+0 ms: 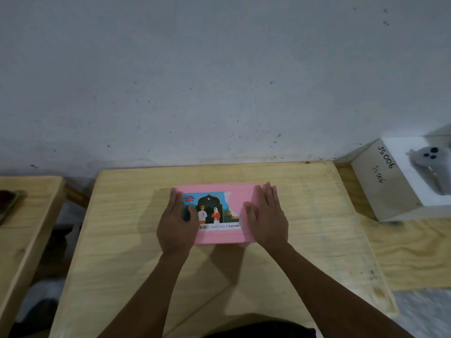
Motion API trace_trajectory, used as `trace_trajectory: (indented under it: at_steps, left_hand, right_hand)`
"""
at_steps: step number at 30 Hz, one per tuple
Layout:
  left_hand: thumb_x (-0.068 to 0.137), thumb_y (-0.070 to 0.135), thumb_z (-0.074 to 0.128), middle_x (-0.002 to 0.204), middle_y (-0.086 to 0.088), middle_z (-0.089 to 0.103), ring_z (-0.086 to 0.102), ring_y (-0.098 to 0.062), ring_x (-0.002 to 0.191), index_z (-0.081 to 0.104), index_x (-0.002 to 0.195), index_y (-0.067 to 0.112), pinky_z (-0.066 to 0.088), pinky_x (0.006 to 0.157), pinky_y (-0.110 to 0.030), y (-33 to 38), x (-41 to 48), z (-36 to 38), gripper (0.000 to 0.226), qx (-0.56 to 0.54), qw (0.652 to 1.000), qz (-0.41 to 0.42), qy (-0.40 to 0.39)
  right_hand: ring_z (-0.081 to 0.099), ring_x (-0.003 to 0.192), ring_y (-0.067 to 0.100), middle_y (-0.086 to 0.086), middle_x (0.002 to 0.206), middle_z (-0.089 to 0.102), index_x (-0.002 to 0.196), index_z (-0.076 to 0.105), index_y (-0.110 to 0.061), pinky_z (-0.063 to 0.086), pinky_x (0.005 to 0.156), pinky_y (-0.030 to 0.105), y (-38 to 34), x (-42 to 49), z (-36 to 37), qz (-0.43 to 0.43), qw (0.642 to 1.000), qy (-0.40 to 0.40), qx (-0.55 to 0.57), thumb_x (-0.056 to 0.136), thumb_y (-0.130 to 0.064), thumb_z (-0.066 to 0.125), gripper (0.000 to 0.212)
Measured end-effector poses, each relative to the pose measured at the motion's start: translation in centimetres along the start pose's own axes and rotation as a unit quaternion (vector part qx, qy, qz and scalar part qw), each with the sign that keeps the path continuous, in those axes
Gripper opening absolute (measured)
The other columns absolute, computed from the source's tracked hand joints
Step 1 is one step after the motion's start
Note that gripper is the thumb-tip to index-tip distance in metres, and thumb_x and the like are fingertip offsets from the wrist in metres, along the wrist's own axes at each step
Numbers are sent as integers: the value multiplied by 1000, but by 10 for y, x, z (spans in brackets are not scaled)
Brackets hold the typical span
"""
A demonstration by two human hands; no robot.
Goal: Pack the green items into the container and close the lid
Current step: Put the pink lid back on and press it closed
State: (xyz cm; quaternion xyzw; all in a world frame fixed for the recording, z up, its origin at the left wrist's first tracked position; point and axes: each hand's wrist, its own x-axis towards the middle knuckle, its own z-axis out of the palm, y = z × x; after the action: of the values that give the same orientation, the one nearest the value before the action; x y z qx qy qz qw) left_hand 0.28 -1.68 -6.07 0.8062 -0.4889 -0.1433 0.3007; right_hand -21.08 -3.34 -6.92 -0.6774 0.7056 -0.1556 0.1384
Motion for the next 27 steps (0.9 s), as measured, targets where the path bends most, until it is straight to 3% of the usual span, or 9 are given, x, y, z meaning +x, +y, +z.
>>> trace_trajectory:
  at_steps: [5, 7, 9, 11, 13, 16, 21, 24, 27]
  left_hand:
    - [94, 33, 49, 151, 4, 43, 56, -21, 125, 43, 141, 23, 54, 91, -41, -9, 4, -9, 48, -43, 996, 40, -64]
    - [95, 36, 46, 137, -6, 57, 60, -30, 116, 41, 140, 24, 53, 89, -44, -14, 3, -14, 47, -60, 996, -11, -65]
    - [95, 37, 43, 111, -12, 69, 64, -36, 102, 58, 124, 17, 51, 80, -38, -14, 2, -18, 38, -99, 989, -107, -37]
    - [94, 33, 41, 86, -9, 66, 64, -36, 90, 67, 99, 11, 43, 68, -32, -7, 3, -18, 34, -121, 980, -153, -44]
    - [95, 28, 42, 78, -5, 61, 62, -33, 82, 68, 91, 9, 38, 66, -30, 1, 7, -17, 33, -115, 977, -173, -41]
    - [94, 28, 43, 77, -5, 61, 58, -29, 74, 69, 90, 10, 41, 65, -31, 11, 22, -13, 32, -111, 978, -173, -27]
    - [92, 27, 44, 78, -7, 62, 58, -31, 76, 70, 89, 8, 44, 67, -33, 29, 53, -1, 33, -120, 976, -177, -32]
    - [93, 26, 44, 79, -6, 61, 56, -29, 76, 69, 90, 7, 40, 67, -31, 39, 70, 7, 32, -122, 976, -175, -38]
    - [94, 26, 43, 80, -7, 63, 58, -27, 75, 69, 89, 8, 44, 65, -32, 46, 85, 15, 32, -126, 978, -160, -40]
  right_hand:
    - [15, 148, 20, 0, 163, 11, 153, 21, -21, 31, 113, 53, 11, 2, -13, 85, 971, -26, 222, 99, -46, 40, 62]
    - [33, 141, 25, 2, 159, 26, 149, 31, -29, 38, 108, 53, 19, -2, -19, 186, 905, -30, 381, 98, -38, 50, 55]
    - [53, 125, 27, 1, 138, 55, 135, 50, -37, 49, 97, 47, 22, -8, -23, 220, 839, -53, 495, 96, -28, 54, 40]
    - [60, 115, 23, -6, 124, 64, 126, 56, -40, 53, 91, 42, 20, -11, -28, 208, 831, -71, 511, 97, -23, 52, 34]
    - [60, 113, 20, -8, 122, 64, 125, 56, -41, 54, 89, 42, 20, -8, -28, 208, 829, -77, 513, 97, -22, 50, 35]
    - [61, 111, 24, -4, 121, 65, 127, 56, -42, 54, 90, 46, 23, 8, -31, 194, 834, -88, 509, 95, -21, 49, 38]
    - [62, 95, 23, -2, 110, 68, 123, 61, -36, 52, 73, 35, 23, 56, -41, 191, 819, -99, 531, 96, -15, 48, 36]
    - [62, 106, 23, -3, 119, 67, 124, 62, -35, 53, 84, 39, 27, 84, -41, 201, 822, -98, 524, 96, -15, 48, 37]
    - [65, 101, 20, 0, 124, 66, 130, 58, -33, 55, 71, 34, 31, 102, -37, 216, 812, -95, 534, 98, -15, 47, 39]
